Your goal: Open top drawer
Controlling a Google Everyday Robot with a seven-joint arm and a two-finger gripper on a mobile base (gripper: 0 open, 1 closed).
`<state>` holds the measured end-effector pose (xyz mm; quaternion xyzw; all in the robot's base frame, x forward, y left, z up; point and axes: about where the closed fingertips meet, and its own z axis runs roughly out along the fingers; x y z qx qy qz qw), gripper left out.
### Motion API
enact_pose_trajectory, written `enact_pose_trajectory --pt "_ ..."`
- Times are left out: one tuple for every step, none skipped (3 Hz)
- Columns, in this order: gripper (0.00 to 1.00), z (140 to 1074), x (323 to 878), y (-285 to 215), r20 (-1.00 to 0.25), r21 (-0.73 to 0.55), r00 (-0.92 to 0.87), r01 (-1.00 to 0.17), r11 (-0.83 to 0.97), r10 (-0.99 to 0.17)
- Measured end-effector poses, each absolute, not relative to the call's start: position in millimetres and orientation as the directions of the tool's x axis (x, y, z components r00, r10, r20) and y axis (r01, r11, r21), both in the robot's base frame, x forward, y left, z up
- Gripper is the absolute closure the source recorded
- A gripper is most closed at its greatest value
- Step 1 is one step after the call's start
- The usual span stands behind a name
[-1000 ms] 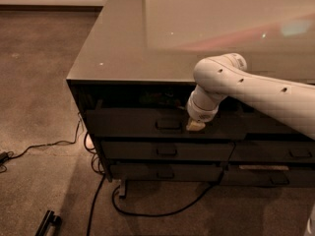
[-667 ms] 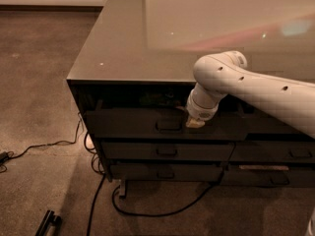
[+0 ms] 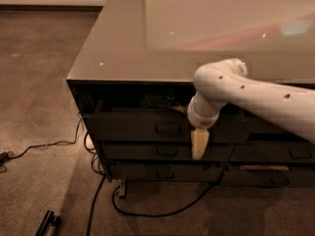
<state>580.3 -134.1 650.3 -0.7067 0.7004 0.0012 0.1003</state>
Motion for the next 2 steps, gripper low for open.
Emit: enact_pose_trajectory --pt "0.0 637.0 557.2 -135.9 -0.12 -0.123 0.034 -0.992 -0.019 -0.992" --pt "0.18 631.8 539.8 -140.2 -0.105 -0.12 0.031 -0.993 -0.018 -0.994"
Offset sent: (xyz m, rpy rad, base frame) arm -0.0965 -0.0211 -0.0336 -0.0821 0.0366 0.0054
